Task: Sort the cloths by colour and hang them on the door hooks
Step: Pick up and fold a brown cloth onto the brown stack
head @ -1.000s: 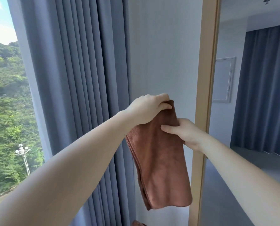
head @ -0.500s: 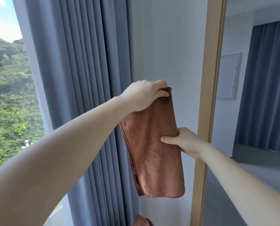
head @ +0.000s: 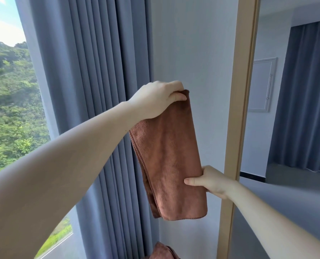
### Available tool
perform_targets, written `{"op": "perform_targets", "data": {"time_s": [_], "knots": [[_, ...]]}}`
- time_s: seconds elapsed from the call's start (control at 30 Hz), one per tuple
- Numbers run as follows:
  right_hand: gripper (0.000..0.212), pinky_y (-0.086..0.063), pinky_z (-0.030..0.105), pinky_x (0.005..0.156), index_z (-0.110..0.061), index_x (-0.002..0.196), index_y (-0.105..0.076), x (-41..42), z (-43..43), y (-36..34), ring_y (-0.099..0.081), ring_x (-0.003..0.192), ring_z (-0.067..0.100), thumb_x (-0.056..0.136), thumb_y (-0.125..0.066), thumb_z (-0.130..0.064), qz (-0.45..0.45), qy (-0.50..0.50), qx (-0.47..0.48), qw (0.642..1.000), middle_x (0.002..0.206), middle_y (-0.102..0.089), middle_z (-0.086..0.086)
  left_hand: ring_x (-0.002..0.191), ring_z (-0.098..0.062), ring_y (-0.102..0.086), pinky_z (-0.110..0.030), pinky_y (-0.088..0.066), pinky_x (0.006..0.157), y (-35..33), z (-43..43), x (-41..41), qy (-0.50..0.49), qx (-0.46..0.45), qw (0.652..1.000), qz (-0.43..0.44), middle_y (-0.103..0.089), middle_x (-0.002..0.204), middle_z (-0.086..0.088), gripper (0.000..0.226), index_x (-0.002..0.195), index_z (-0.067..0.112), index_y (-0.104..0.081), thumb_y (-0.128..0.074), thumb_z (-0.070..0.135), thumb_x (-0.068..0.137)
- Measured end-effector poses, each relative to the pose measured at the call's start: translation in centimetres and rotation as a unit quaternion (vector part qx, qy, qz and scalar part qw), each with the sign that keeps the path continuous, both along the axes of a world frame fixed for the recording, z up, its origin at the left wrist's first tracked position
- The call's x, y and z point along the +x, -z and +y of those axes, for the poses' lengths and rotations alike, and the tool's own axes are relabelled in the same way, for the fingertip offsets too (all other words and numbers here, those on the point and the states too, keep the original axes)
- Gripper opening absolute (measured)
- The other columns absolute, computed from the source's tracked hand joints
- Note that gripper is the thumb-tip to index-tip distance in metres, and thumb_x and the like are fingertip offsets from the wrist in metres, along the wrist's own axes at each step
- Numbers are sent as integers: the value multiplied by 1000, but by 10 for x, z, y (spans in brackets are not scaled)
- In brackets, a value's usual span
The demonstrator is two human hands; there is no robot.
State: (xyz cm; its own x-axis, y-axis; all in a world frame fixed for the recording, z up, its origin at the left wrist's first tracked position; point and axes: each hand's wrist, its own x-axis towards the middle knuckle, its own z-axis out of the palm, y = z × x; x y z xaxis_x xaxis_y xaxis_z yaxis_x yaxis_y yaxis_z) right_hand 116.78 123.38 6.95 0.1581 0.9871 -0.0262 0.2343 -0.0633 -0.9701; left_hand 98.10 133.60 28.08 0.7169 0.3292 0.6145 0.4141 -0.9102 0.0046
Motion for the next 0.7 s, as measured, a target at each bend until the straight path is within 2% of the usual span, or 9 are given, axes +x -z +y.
{"op": "perform_targets", "data": {"time_s": [0.17,0.3,0.4,0.5,0.6,0.7], "knots": [[41,-56,30,94,-19,126,-69,2,-1,25,-72,110,13,87,-81,-19,-4,-18,-53,998,117,-76,-5,96,-28,-61,-44,-51,91,0,1,-6,-7,-9,1000,-3,-68,102,1,27,113,32,-60,-49,54,102],[45,-54,32,103,-19,130,-67,8,-4,47,-70,112,11,87,-81,-20,-39,-49,-125,990,120,-75,-7,96,-27,-63,-45,-52,90,4,2,-12,-10,-24,1000,-2,-69,102,1,26,113,33,-61,-51,54,101],[61,-51,29,107,-21,133,-66,6,-6,34,-69,111,4,78,-87,-39,-110,-79,-161,978,119,-75,-13,98,-23,-64,-42,-52,92,16,2,-15,6,-63,998,-10,-71,103,5,26,114,31,-65,-56,51,100],[58,-51,30,105,-23,125,-68,-13,-2,-7,-71,110,6,74,-86,-44,-74,-67,-69,993,117,-76,-11,96,-14,-63,-37,-52,91,36,-2,-18,27,-113,993,-1,-70,100,12,24,113,30,-69,-61,47,99],[37,-55,31,95,-18,121,-71,-43,7,-45,-74,105,13,87,-79,-31,-10,-25,79,996,113,-78,-5,92,-10,-63,-32,-53,86,59,-4,-20,27,-153,988,13,-70,100,9,24,114,28,-70,-64,45,97],[22,-58,24,81,-16,111,-74,-67,19,-57,-76,96,13,90,-77,-22,2,20,154,988,102,-80,-4,80,-4,-62,-28,-49,72,76,-2,-34,12,-187,982,5,-67,91,10,32,120,28,-65,-66,48,95]]}}
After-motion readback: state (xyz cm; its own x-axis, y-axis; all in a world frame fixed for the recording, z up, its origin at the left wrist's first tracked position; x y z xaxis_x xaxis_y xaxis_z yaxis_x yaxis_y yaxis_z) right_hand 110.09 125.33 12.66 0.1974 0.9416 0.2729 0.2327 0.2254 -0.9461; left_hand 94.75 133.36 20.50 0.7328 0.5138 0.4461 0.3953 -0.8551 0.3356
